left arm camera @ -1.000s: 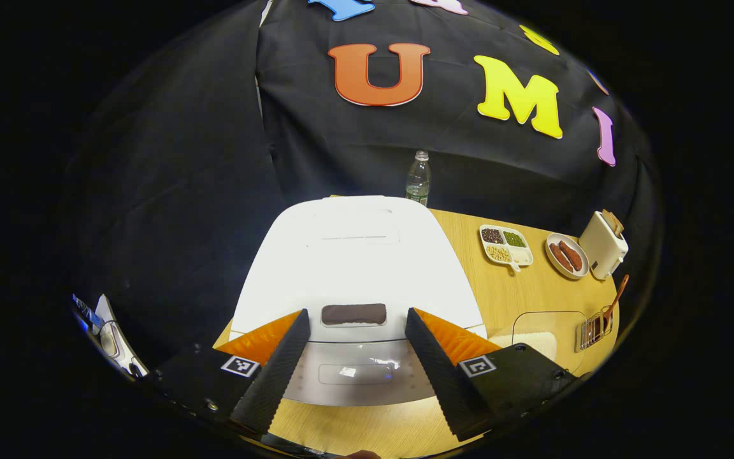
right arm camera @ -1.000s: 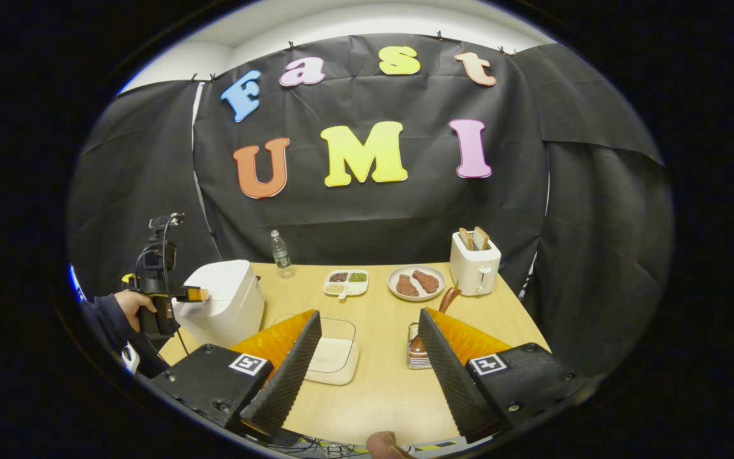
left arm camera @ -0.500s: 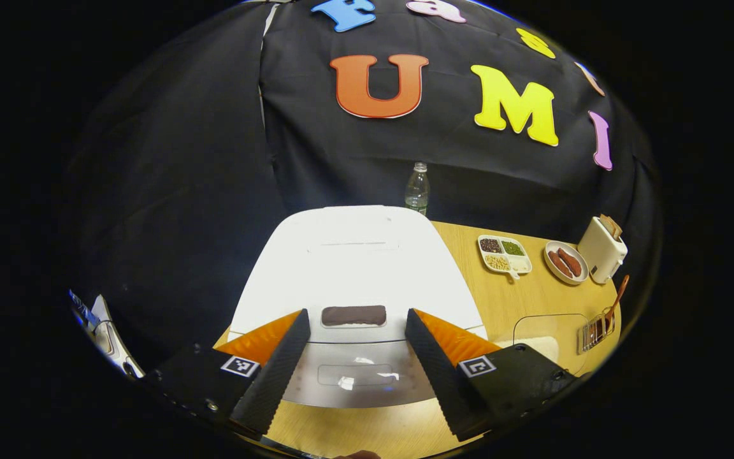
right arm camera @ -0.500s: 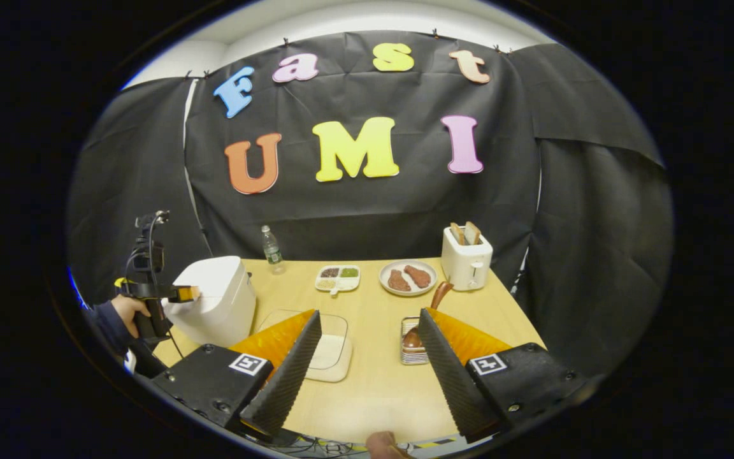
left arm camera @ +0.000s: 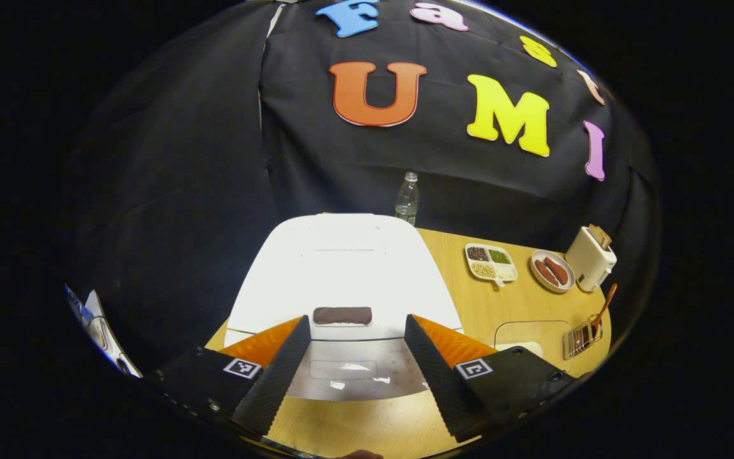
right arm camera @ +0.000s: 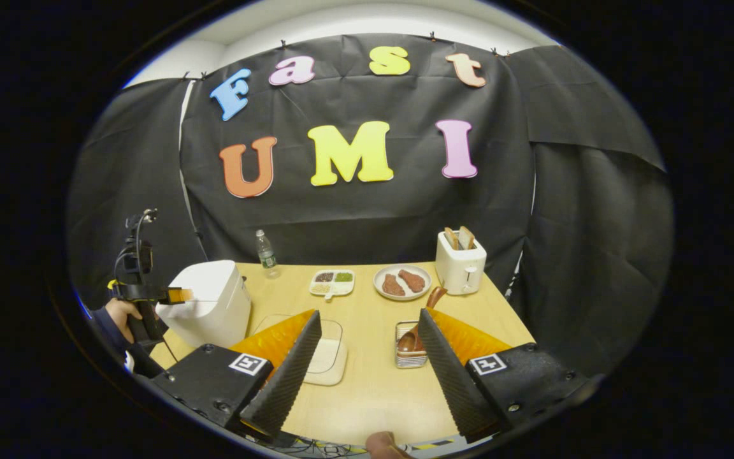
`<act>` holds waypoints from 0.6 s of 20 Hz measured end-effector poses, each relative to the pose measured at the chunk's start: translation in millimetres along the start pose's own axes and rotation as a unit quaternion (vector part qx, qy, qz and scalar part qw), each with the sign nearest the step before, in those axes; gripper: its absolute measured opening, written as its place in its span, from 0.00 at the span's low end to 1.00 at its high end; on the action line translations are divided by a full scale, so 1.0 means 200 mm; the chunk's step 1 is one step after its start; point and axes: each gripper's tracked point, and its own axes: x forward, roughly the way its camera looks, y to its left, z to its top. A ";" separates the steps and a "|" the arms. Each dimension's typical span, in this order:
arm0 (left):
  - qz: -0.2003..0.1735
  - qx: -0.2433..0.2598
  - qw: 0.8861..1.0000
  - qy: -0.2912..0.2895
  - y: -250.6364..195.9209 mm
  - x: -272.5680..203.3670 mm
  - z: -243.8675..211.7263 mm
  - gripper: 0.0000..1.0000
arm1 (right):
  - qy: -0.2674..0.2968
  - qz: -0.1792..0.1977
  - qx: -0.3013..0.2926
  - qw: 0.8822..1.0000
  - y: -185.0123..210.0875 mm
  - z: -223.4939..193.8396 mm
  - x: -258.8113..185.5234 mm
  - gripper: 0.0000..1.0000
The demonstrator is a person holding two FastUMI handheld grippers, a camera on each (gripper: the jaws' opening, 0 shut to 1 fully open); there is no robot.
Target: Close the left gripper, press the button to open the rice cooker; take a wooden spoon from the chopstick holder with the right hand, scoop a spoonful of rice and pour it into the rice cooker, then put the wooden spoon back into the chopstick holder.
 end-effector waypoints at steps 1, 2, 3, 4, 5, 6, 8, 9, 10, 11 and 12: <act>-0.001 -0.003 1.000 -0.006 0.00 -0.03 0.02 0.95 | -0.003 0.000 0.001 1.000 0.00 0.01 0.00 1.00; -0.002 -0.005 1.000 -0.012 0.00 -0.06 0.04 0.95 | -0.006 -0.001 0.001 1.000 0.00 0.03 0.00 1.00; -0.005 -0.007 1.000 -0.019 -0.01 -0.09 0.06 0.95 | -0.010 -0.001 0.002 1.000 0.00 0.05 0.00 1.00; -0.007 -0.008 1.000 -0.027 -0.01 -0.13 0.09 0.95 | -0.014 -0.002 0.002 1.000 0.00 0.06 0.00 1.00; -0.008 -0.007 0.999 -0.036 -0.02 -0.18 0.11 0.95 | -0.017 -0.002 0.003 1.000 -0.01 0.08 0.01 1.00; -0.007 -0.006 0.999 -0.047 -0.02 -0.22 0.14 0.95 | -0.020 -0.003 0.004 1.000 -0.01 0.09 0.01 0.99; -0.017 -0.003 0.998 -0.068 -0.06 -0.33 0.18 0.95 | -0.027 -0.002 0.009 1.000 0.00 0.13 0.01 1.00; -0.021 -0.002 0.997 -0.077 -0.07 -0.38 0.21 0.94 | -0.031 -0.002 0.010 0.999 0.01 0.16 0.01 1.00; -0.021 -0.003 0.997 -0.081 -0.06 -0.42 0.22 0.94 | -0.035 -0.001 0.011 0.999 0.01 0.17 0.02 1.00; -0.020 -0.008 0.997 -0.080 -0.06 -0.46 0.22 0.94 | -0.038 0.001 0.012 0.999 0.03 0.19 0.02 1.00; -0.021 -0.016 0.996 -0.083 -0.06 -0.52 0.23 0.94 | -0.041 0.002 0.012 0.999 0.04 0.22 0.02 1.00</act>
